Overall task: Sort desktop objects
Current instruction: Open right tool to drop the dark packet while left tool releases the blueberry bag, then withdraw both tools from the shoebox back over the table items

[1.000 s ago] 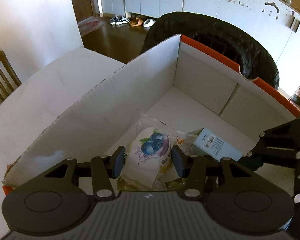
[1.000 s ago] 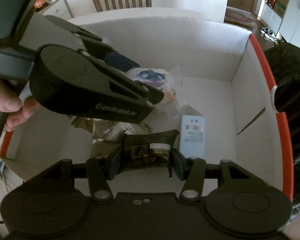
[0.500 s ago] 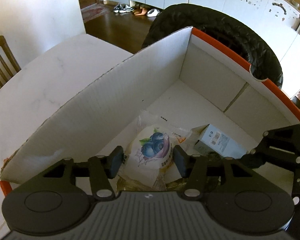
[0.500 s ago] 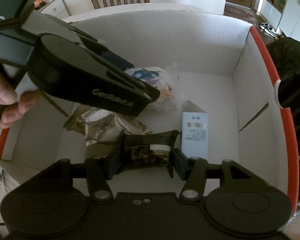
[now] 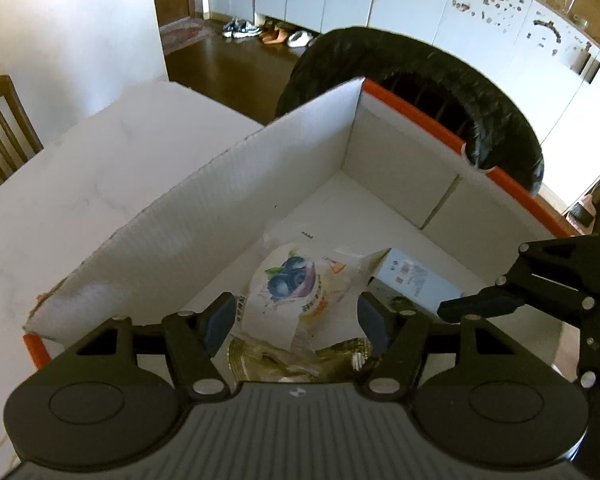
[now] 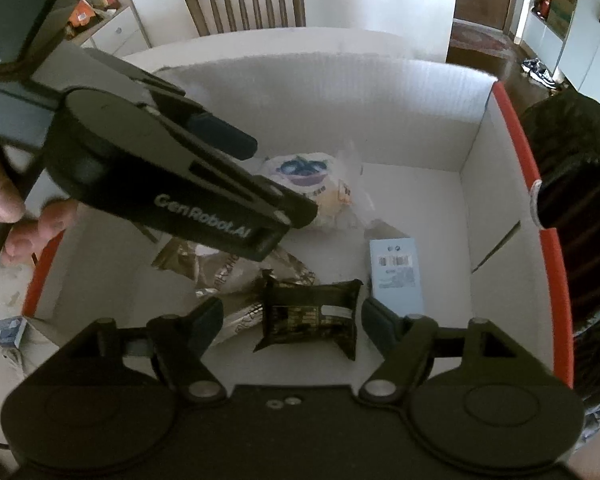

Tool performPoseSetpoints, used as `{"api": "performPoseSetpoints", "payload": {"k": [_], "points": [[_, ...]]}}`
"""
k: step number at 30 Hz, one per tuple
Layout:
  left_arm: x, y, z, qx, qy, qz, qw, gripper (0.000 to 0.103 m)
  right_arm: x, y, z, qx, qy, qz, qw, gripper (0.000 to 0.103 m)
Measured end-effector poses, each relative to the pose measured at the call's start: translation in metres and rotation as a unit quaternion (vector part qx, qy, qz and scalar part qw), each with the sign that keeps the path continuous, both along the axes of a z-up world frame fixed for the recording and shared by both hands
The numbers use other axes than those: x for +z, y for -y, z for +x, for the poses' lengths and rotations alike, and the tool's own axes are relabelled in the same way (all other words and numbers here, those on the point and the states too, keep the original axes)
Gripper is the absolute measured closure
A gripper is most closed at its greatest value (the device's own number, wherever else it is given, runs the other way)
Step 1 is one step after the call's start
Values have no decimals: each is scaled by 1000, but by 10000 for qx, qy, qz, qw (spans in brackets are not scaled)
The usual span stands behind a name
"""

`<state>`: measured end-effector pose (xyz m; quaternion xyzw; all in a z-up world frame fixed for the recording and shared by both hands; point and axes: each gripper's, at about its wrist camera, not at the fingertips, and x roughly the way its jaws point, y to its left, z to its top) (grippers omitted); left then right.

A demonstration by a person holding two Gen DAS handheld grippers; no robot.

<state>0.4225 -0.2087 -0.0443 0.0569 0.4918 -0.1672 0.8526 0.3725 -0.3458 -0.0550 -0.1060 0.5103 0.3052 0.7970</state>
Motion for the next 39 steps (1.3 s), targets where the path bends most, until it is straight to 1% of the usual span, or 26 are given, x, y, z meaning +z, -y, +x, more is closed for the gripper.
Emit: {"api": "performPoseSetpoints", "payload": {"k": [6, 12, 19, 21, 30, 34, 39], "points": [[18, -1, -13, 0, 231, -73, 9997, 37, 12, 6, -7, -57, 166, 95, 9998, 27], [34, -8, -29, 70, 373, -234, 9990, 37, 41, 13, -22, -168, 336, 299, 9988, 24], [50, -16, -53, 112, 593, -358, 9975, 37, 62, 20, -36, -306, 427, 551, 9971, 23], [54, -19, -59, 123, 634, -407, 9971, 37, 68, 21, -42, -326, 478, 592, 9966, 21], [73, -32, -91, 82, 886, -582, 9943, 37, 79, 17, -63, -452, 757, 786, 9930, 17], [79, -40, -106, 90, 981, -672, 9929, 37, 84, 14, -77, -498, 881, 854, 9912, 15], [87, -49, -128, 54, 1150, -767, 9904, 37, 89, 6, -95, -535, 1011, 961, 9888, 14]]}}
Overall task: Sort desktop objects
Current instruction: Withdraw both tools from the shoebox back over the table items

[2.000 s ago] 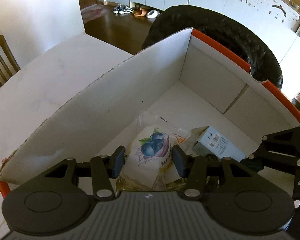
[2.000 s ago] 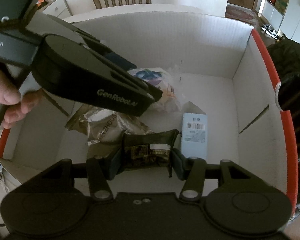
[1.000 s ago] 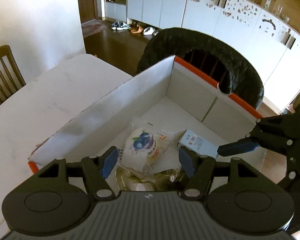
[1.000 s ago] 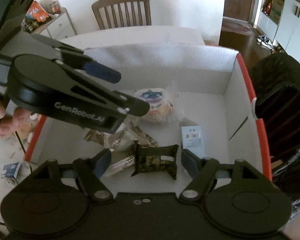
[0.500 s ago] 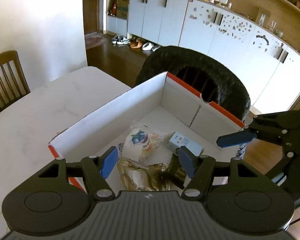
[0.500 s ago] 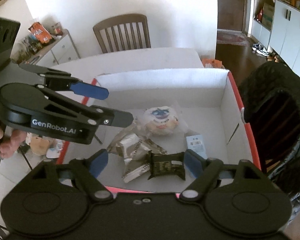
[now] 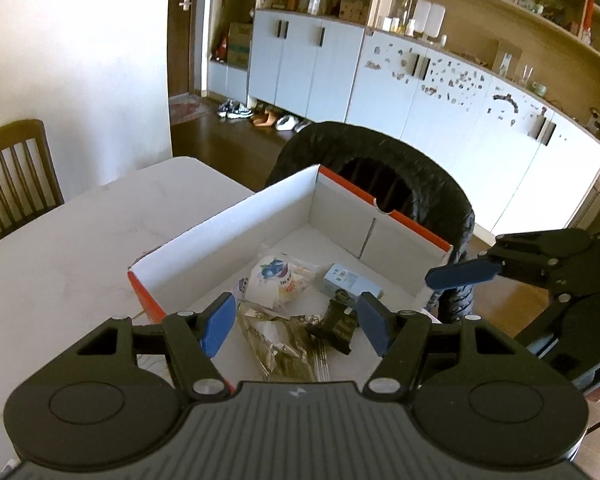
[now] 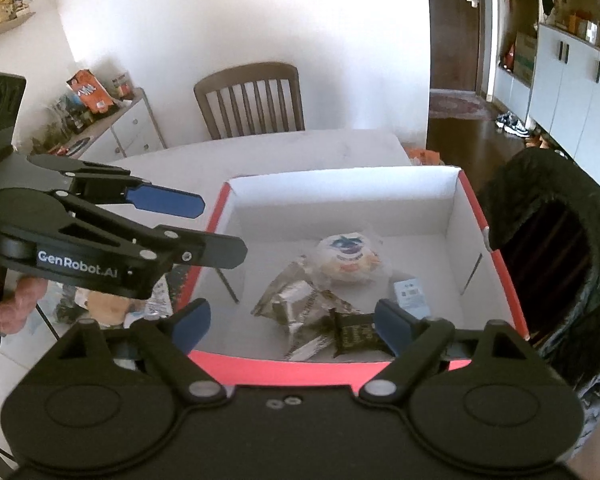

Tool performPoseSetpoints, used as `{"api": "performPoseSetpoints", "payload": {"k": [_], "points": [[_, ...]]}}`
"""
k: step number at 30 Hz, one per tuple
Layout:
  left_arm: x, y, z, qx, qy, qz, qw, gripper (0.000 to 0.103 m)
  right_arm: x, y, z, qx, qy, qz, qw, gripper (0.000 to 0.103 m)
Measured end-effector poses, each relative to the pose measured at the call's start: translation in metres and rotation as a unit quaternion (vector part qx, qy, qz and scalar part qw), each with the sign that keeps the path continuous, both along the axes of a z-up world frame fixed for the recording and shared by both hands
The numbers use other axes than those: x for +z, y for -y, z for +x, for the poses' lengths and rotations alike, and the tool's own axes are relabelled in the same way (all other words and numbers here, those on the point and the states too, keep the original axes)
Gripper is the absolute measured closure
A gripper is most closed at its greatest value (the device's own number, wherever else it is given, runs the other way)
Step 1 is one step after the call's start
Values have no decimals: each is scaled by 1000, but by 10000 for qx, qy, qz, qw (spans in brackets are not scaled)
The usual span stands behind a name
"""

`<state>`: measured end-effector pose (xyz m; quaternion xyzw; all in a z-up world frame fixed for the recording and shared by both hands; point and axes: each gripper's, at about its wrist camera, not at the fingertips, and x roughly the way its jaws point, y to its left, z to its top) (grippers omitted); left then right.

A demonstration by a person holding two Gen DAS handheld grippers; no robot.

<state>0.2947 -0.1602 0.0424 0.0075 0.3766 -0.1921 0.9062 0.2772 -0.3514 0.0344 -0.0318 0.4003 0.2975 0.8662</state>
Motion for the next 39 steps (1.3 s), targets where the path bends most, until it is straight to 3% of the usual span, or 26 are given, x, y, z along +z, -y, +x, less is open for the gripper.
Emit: {"api": "performPoseSetpoints", "payload": {"k": [9, 15, 23, 39], "points": [[11, -23, -37, -74, 200, -153, 9997, 36, 4, -22, -38, 31, 190, 135, 9997, 10], [16, -41, -60, -99, 179, -379, 9991, 31, 8, -37, -62, 0, 317, 232, 9992, 7], [18, -72, -91, -30, 233, -394, 9989, 25, 7, -59, -94, -1, 363, 388, 9986, 2], [-6, -158, -144, 603, 81, -347, 9975, 20, -36, -127, -157, 61, 202, -29, 9998, 1]]}}
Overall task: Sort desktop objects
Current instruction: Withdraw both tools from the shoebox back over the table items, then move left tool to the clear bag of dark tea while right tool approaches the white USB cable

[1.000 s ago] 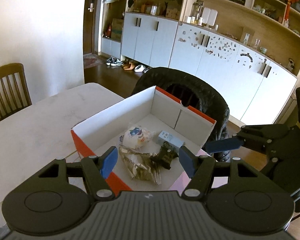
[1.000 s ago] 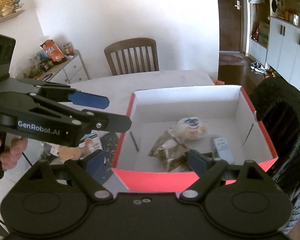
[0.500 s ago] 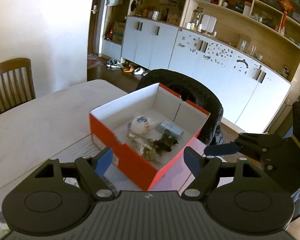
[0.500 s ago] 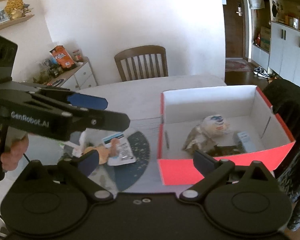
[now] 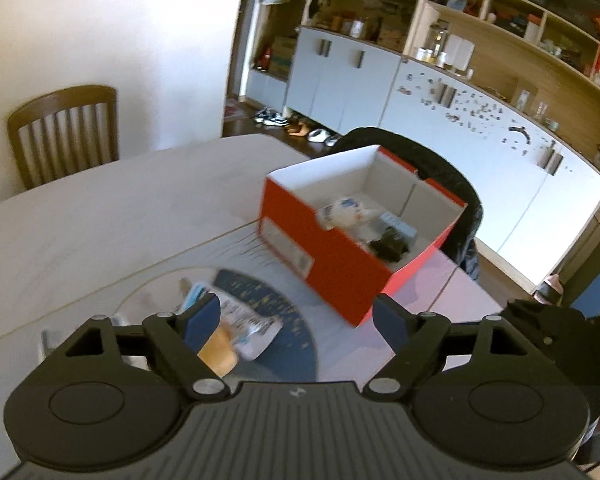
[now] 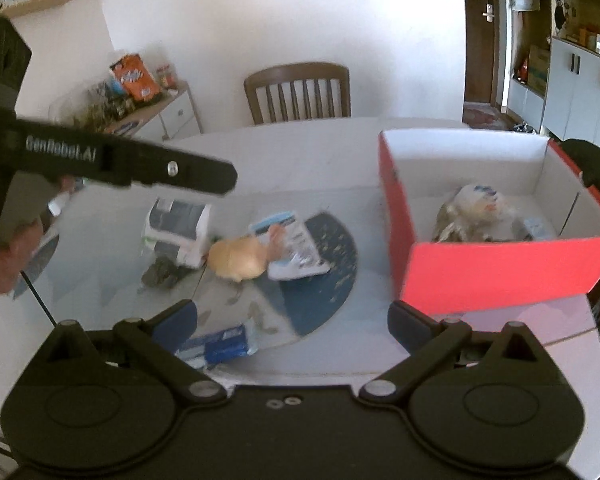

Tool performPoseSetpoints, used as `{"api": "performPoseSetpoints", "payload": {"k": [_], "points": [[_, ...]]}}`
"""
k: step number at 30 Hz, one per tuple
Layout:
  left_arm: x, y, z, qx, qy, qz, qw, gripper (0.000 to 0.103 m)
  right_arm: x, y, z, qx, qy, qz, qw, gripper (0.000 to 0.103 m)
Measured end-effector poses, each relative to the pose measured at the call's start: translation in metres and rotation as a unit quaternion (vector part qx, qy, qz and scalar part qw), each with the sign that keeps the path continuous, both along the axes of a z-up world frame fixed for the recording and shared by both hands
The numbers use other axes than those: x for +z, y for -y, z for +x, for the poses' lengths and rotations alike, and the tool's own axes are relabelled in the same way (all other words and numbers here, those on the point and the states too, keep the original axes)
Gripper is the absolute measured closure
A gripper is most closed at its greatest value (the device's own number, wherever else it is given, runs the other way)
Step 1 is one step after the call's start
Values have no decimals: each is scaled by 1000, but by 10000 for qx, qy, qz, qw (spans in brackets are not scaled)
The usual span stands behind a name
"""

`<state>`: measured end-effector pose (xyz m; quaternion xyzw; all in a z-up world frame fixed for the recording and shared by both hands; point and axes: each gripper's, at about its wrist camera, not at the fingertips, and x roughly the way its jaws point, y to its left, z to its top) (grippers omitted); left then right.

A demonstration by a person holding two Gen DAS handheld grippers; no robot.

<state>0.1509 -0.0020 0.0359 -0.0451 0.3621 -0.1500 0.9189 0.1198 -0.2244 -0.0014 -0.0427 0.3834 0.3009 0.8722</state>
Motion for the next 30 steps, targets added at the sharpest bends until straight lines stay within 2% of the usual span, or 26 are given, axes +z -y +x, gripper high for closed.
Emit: {"api": "performPoseSetpoints", "payload": {"k": [2, 6, 10, 22, 30], "points": [[-5, -10, -6, 116, -20, 19, 9999, 18, -6, -8, -7, -3, -24, -46, 10000, 1], [-17, -32, -16, 349, -38, -60, 9994, 2, -20, -21, -18, -30, -113, -107, 9999, 1], [-29, -45, -23, 516, -92, 68, 9986, 2, -34, -32, -27, -47, -224, -217, 9995, 1], [-74, -73, -35, 938, -187, 836, 9919, 0, -73, -51, -32, -253, -481, -525, 9971, 1], [-93, -83, -37, 1010, -213, 1013, 9895, 1, -96, -63, -29, -488, -522, -687, 9951, 2]]}}
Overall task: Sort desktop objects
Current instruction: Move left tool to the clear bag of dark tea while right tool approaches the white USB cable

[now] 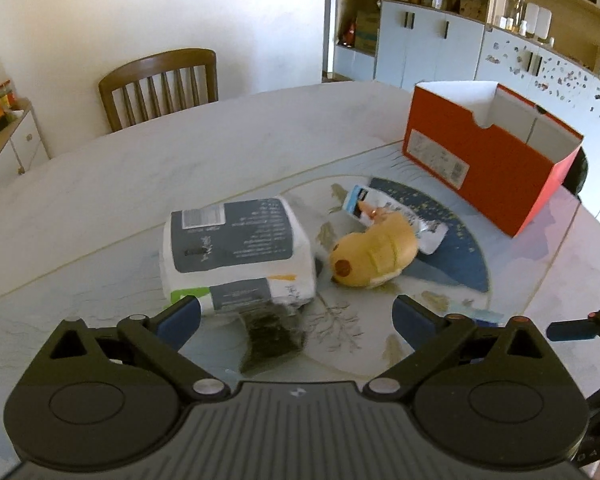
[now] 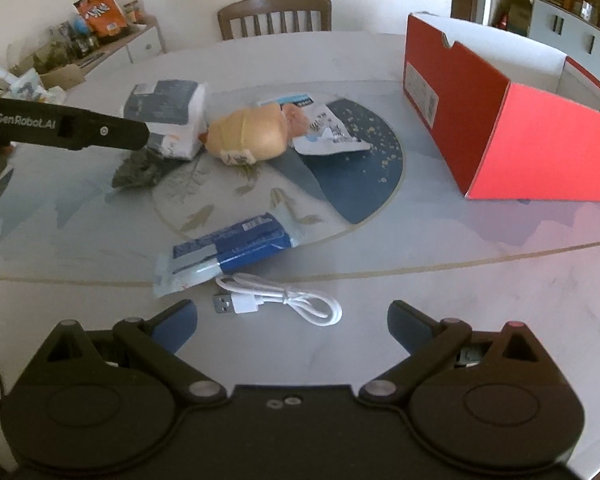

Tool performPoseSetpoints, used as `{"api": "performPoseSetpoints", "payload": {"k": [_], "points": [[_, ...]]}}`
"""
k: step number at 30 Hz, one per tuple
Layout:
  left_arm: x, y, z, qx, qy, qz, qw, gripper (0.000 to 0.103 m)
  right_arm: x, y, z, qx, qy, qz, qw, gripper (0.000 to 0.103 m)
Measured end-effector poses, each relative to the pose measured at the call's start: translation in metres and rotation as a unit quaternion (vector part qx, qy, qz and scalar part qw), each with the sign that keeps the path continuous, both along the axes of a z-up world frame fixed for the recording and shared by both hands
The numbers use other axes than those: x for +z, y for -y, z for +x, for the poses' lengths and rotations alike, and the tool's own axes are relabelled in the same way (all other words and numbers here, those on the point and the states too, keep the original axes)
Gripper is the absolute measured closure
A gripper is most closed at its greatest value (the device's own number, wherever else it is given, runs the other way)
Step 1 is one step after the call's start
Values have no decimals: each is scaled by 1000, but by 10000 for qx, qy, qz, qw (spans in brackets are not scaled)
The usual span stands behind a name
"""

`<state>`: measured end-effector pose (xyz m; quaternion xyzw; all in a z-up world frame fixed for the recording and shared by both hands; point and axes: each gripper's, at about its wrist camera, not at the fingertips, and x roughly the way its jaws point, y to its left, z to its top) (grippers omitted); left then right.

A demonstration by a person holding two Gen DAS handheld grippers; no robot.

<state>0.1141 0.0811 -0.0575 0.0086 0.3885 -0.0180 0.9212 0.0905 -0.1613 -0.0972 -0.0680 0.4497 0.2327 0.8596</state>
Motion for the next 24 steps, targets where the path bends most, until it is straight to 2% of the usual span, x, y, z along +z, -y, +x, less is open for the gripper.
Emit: {"api": "performPoseSetpoints", "payload": {"k": [10, 20, 24], "points": [[-21, -4, 5, 25, 35, 143, 9999, 1, -6, -12, -3, -199, 142, -141, 9996, 2], [-35, -5, 16, 220, -94, 314, 9992, 1, -8, -22, -7, -334, 307, -308, 9985, 2], [-42, -12, 20, 381, -226, 254, 9987, 1, -8, -23, -5, -377, 325, -289, 9983, 1]]}}
